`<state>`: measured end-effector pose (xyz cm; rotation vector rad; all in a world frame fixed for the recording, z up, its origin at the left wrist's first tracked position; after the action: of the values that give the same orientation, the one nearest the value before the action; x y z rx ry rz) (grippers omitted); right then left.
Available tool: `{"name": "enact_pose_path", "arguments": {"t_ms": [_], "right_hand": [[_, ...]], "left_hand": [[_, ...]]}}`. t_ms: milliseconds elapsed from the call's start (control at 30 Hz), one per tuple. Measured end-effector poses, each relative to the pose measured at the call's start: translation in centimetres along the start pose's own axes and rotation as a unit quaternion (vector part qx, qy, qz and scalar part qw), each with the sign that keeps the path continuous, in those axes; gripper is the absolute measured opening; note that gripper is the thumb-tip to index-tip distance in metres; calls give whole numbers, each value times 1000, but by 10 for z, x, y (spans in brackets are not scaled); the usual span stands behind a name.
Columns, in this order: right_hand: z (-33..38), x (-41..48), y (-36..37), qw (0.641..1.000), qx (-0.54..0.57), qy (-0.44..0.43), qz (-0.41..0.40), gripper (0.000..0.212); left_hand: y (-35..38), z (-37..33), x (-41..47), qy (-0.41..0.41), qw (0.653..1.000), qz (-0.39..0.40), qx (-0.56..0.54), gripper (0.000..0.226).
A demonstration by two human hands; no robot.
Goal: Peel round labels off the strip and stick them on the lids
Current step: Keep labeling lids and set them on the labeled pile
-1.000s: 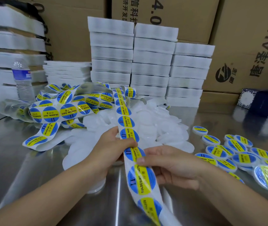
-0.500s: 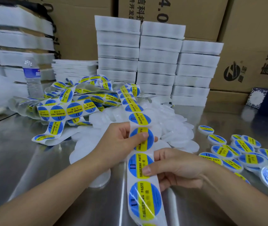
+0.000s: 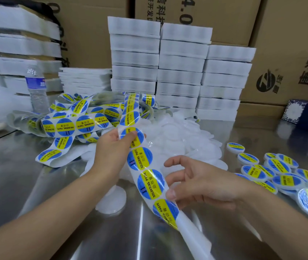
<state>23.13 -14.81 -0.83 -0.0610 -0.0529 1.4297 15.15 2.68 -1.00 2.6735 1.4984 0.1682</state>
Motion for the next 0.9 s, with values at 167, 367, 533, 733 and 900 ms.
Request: {"name": "enact_pose_path", "arguments": {"t_ms": [167, 367, 533, 733, 900], "right_hand": [[-1, -5, 3, 984, -161, 11, 72, 81], [9, -19, 1, 954, -230, 44, 188, 96], [13, -16, 3, 969, -211, -5, 129, 84], [15, -3, 0, 982, -129, -135, -43, 45], [16, -4, -1, 976, -158, -120, -84, 22]], "left_hand": [[-7, 1, 5, -18, 998, -43, -32, 13], [-12, 2, 7, -22, 994, -77, -73, 18], [-18, -2, 10, -33, 989, -103, -100, 73], [-18, 1, 14, -21, 990, -107, -84, 58], [-18, 5, 17, -26, 990, -112, -76, 52]]}}
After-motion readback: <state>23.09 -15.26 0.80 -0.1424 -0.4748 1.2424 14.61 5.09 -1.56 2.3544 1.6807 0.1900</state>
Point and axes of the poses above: each hand's wrist, its own x-axis towards the middle knuckle, its own y-axis out of the palm, z = x × y, the point moved 3 cm from there along x, towards the middle knuckle, and after that the axes turned 10 degrees about -y, right-handed, at the moved point
